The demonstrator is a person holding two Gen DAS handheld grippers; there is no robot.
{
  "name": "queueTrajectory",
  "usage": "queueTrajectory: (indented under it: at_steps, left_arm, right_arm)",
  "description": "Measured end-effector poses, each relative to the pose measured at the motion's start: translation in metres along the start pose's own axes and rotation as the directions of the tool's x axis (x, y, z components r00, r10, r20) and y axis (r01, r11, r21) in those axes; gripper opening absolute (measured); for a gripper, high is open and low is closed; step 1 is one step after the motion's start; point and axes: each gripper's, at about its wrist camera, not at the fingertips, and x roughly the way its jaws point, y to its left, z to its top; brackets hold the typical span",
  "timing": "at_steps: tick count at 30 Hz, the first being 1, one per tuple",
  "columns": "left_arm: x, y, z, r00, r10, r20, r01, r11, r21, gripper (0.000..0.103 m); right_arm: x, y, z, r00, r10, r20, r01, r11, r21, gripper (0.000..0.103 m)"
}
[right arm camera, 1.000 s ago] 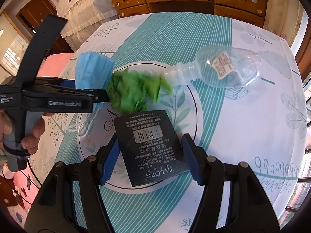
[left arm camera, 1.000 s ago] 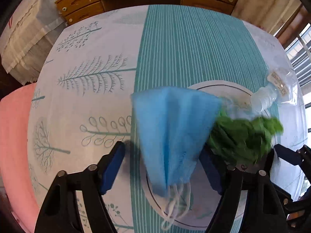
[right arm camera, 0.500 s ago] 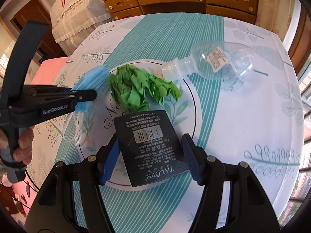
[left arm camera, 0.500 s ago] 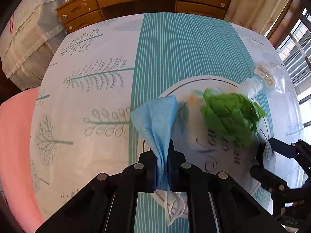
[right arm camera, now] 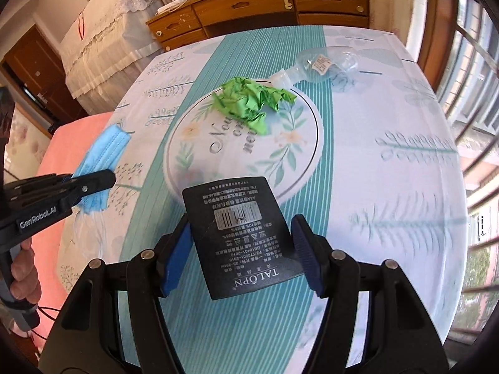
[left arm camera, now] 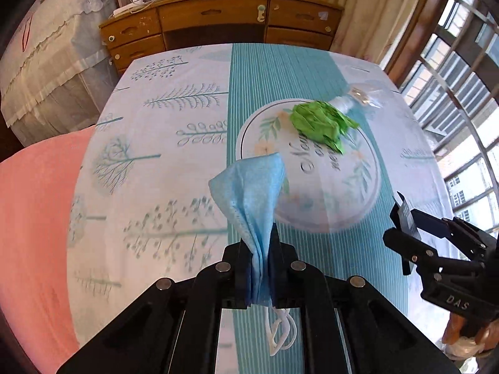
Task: Collect trash
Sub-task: 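Carry the mask and black card over the bin and open both grippers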
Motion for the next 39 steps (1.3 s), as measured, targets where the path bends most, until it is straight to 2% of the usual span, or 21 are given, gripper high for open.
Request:
queueTrajectory:
  at_steps: [6, 11, 16, 20, 24, 31, 39]
  left_arm:
    - [-0.065, 0.018, -0.076, 0.998, -0.038, 0.053, 0.035, 0.997, 0.062, 0.008]
    - [-0.115, 0.03, -0.146, 0.993, -0.07, 0.091, 0.058, 0.99, 0.127, 0.008]
    - [-0.144, 0.033, -0.21, 0.993, -0.095, 0.076, 0.079, 0.98, 0.184, 0.008]
    - [-0.148, 0.026, -0.255, 0.993, -0.116, 0.023, 0.11, 0.975, 0.194, 0.008]
    - [-0.136, 0.014, -0.302, 0.988, -0.142, -0.056, 0.15, 0.969, 0.196, 0.008]
    - [-0.073, -0.011, -0.373, 0.974, -0.125, -0.189, 0.157, 0.974, 0.162, 0.008]
    - [0.016, -0.027, -0.443, 0.962, -0.081, -0.26, 0.113, 0.987, 0.114, 0.008]
  right_arm:
    - [-0.059, 0.042, -0.073, 0.997, -0.045, 0.064, 0.041, 0.997, 0.071, 0.06]
    - [-0.104, 0.078, -0.149, 0.993, -0.067, 0.098, 0.054, 0.99, 0.133, 0.06]
    - [-0.132, 0.105, -0.216, 0.995, -0.064, 0.076, 0.051, 0.985, 0.163, 0.06]
    - [-0.143, 0.115, -0.265, 0.998, -0.053, 0.014, 0.05, 0.984, 0.169, 0.06]
    - [-0.134, 0.113, -0.306, 0.997, -0.043, -0.06, 0.053, 0.982, 0.182, 0.06]
    - [-0.078, 0.081, -0.373, 0.984, -0.014, -0.179, 0.054, 0.974, 0.22, 0.06]
    - [0.004, 0.034, -0.429, 0.977, 0.008, -0.211, 0.048, 0.965, 0.257, 0.06]
